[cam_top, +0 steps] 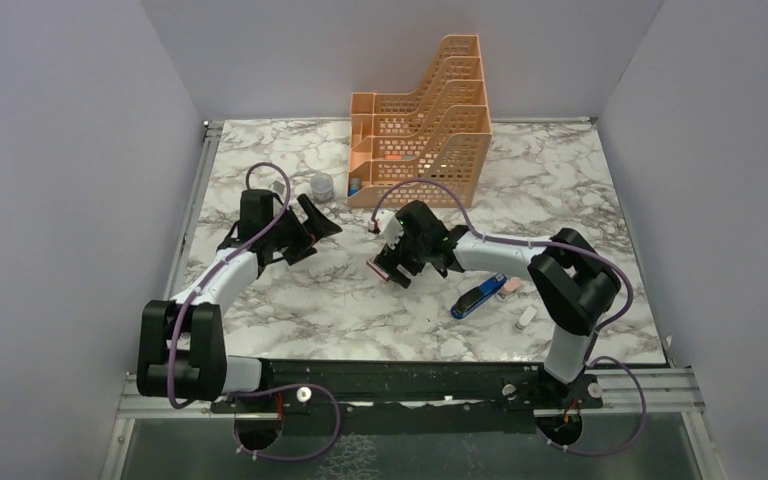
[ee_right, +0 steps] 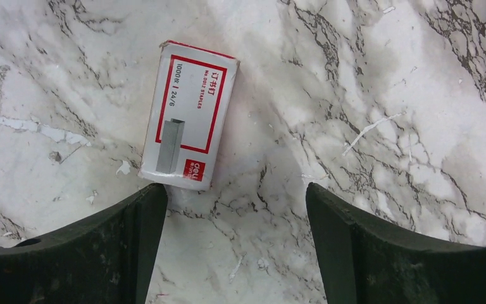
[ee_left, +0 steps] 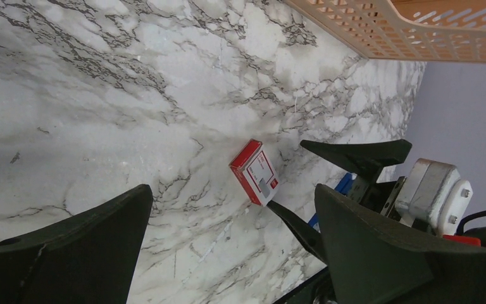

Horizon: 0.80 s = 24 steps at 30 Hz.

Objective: Load the staples into the stapler

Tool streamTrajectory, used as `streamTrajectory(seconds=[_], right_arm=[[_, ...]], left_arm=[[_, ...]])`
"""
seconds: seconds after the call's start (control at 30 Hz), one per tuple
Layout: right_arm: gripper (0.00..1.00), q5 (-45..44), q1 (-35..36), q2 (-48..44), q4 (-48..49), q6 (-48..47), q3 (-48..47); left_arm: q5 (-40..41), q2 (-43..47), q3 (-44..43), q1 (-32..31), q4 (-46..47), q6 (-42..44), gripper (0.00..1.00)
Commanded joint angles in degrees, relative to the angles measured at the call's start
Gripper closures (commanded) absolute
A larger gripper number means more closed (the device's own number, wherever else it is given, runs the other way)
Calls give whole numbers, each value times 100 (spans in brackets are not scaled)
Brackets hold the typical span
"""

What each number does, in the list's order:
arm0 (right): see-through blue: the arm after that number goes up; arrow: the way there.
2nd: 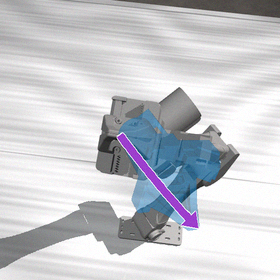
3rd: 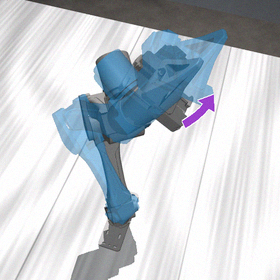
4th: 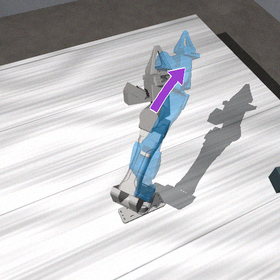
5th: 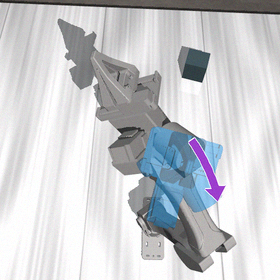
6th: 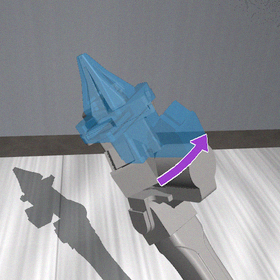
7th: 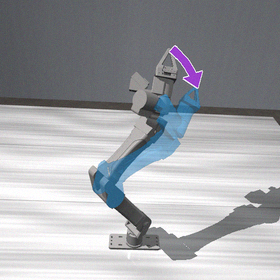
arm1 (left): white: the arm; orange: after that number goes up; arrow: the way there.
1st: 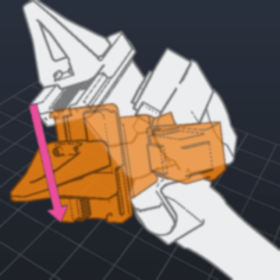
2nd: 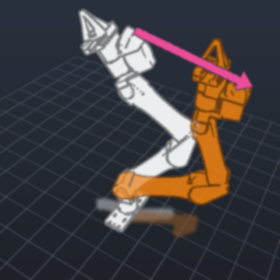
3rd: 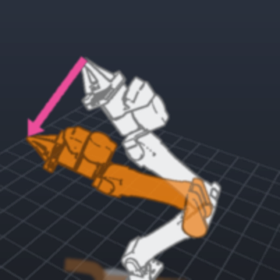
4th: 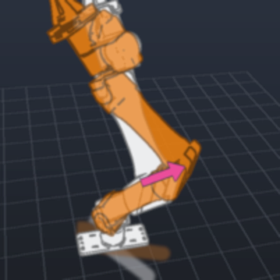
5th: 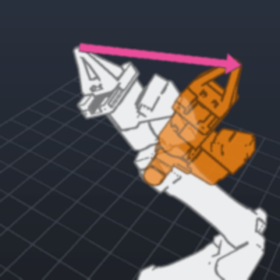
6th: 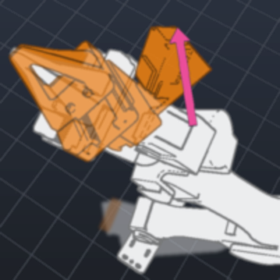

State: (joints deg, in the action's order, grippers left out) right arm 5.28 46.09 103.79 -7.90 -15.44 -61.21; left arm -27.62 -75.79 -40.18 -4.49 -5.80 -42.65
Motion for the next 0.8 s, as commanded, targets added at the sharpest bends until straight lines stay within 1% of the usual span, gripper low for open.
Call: streamTrajectory(seconds=[0.0,0.2,0.27,0.37,0.43,0.5,0.6,0.7,0.77], right_arm=[[16,829,-37,161,-333,-46,-219],[14,1489,-30,-187,-237,-137,-4],[13,1457,-32,-224,-26,-64,63],[14,1216,-29,-45,167,162,-40],[16,898,-26,65,374,330,-38],[20,775,-29,161,581,332,7],[24,396,-22,262,736,352,62],[24,198,-22,220,742,242,186],[27,-42,-26,208,738,170,221]], left_arm=[[-104,-263,-21,27,211,27,1],[-115,-400,47,27,435,4,1],[-150,-437,47,25,525,18,1],[-188,-564,23,19,558,-55,1],[-279,-705,24,-1,865,-180,1],[-297,-894,-10,-40,1128,-423,1],[-426,-1279,-284,-112,1459,-668,7],[-416,-1612,-541,-248,1511,-666,10],[-497,-1777,-653,-320,1512,-610,13]])
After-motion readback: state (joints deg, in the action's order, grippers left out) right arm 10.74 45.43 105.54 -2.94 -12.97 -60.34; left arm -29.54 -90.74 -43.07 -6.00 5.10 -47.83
